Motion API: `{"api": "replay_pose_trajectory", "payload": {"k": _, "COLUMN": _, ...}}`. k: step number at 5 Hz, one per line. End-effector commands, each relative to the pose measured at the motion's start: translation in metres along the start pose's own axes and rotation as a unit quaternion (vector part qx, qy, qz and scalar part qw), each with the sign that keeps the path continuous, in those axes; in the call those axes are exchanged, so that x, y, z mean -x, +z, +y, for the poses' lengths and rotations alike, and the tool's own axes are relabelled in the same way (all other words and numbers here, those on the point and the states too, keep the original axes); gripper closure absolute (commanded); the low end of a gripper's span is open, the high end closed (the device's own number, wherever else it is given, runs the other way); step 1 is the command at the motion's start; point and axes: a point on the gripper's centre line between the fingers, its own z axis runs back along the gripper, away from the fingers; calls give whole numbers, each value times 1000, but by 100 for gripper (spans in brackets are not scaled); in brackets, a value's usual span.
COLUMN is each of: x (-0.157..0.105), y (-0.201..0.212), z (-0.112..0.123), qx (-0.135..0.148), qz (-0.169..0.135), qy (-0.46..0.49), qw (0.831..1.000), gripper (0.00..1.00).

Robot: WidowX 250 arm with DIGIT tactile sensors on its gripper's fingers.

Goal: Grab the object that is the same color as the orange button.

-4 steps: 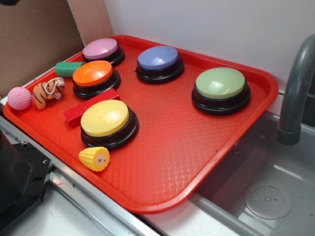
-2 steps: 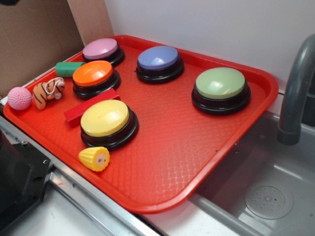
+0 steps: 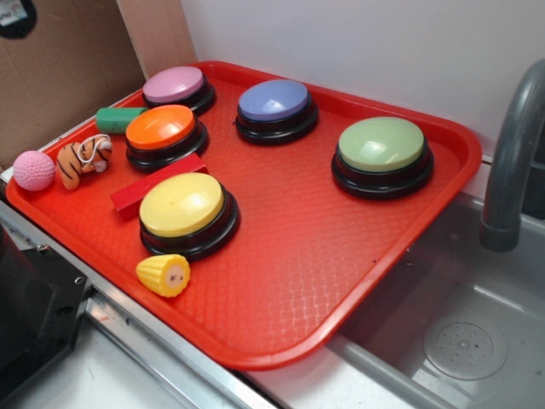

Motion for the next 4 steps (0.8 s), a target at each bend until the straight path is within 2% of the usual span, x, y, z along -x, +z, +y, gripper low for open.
{"api": "replay_pose_trajectory", "payload": {"k": 1, "x": 3, "y": -27, "z": 45, "qx": -9, "qz": -9, "qy": -59, "qw": 998, "gripper": 0}}
{"api": "replay_pose_trajectory", "payload": {"k": 2, "x": 9, "y": -47, "z": 74, "qx": -32, "qz": 6, "qy": -56, "qw": 998, "gripper": 0}}
{"api": "replay_pose_trajectory", "payload": {"k": 4, "x": 11, "y": -91, "z": 115, "qx": -72, "qz": -9, "qy": -62, "qw": 995, "gripper": 0}}
